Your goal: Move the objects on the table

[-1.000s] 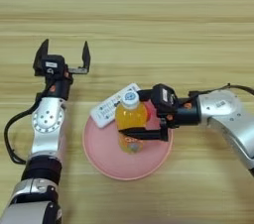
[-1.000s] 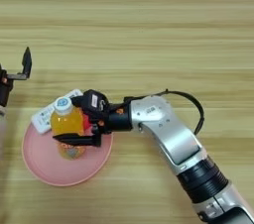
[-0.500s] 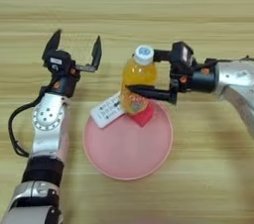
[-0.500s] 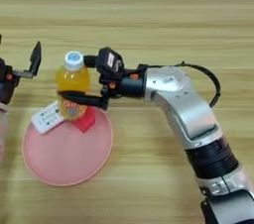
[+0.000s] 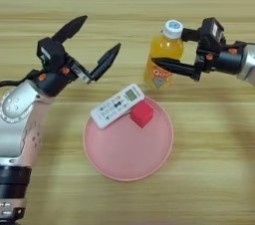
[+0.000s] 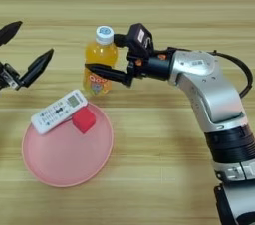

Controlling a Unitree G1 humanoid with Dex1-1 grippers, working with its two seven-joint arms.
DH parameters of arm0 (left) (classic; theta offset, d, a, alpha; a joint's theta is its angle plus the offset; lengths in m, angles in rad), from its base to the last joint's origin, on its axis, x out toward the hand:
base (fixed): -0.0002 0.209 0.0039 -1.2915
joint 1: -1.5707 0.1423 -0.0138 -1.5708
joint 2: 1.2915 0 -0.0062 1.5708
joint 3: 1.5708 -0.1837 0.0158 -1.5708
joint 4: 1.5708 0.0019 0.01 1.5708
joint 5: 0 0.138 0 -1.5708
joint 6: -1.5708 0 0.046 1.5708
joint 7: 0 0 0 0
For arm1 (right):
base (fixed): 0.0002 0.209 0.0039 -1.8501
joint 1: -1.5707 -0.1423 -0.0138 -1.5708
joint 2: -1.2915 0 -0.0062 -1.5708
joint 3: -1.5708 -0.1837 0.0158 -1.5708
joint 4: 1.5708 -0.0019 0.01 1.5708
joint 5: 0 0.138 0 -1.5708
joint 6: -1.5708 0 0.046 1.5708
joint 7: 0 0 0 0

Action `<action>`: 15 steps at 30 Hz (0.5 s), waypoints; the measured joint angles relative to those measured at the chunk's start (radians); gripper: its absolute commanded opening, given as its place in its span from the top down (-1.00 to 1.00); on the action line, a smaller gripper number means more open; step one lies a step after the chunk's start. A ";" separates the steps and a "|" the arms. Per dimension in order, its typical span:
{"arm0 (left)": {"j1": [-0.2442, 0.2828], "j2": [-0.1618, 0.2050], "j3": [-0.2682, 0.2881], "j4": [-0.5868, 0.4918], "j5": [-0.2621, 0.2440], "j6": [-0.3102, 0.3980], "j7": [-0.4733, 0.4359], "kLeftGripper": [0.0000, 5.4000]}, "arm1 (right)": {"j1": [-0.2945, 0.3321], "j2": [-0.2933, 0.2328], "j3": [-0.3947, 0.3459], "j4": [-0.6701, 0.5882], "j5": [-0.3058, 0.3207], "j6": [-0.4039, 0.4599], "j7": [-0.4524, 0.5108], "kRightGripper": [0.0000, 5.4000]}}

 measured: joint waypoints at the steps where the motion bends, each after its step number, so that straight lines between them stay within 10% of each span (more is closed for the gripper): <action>1: 0.009 0.011 -0.016 -0.008 0.004 0.001 -0.020 -1.00 | 0.000 0.000 0.001 0.006 -0.001 -0.001 0.001 -0.34; 15: 0.040 0.052 -0.132 -0.035 0.059 0.036 -0.154 -1.00 | 0.001 -0.004 0.013 -0.027 -0.002 0.000 0.021 -0.34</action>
